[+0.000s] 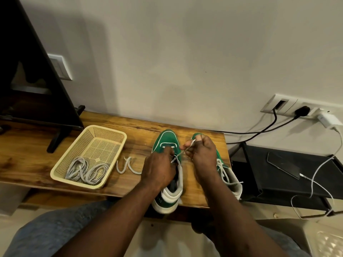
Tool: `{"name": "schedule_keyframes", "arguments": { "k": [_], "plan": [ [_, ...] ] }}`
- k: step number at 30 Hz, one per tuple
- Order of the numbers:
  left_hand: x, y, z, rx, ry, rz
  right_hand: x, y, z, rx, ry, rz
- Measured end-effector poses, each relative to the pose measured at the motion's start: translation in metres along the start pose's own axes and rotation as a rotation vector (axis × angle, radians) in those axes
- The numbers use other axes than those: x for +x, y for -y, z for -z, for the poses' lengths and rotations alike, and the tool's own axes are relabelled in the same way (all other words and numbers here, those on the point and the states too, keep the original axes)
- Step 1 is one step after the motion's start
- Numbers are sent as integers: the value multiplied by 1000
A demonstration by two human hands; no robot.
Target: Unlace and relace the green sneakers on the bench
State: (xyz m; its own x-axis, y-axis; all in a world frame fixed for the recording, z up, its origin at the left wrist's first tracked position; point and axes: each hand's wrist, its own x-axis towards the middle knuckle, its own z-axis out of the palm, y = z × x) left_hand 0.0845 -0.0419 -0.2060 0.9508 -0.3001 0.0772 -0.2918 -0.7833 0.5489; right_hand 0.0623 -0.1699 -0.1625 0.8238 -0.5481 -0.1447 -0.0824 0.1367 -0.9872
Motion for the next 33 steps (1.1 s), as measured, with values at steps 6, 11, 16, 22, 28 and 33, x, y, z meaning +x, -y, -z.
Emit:
{"name": "schedule_keyframes", "arguments": {
  "k": [6,11,16,22,28,33],
  "plan": [
    [-1,-1,-1,12,15,31,-12,91,12,422,13,282],
    [-1,-3,-3,61,2,67,1,47,48,-793,70,127],
    [-2,-8,4,98,-20,36,-7,7,36,-1429,287,20],
    [-3,-4,3,133,2,14,-9,0,6,-1374,334,254],
    [-2,3,2,121,2,71,-5,3,12,-904,331,29],
    [0,1,2,156,-8,66,-12,41,21,237,391,-61]
  ]
}}
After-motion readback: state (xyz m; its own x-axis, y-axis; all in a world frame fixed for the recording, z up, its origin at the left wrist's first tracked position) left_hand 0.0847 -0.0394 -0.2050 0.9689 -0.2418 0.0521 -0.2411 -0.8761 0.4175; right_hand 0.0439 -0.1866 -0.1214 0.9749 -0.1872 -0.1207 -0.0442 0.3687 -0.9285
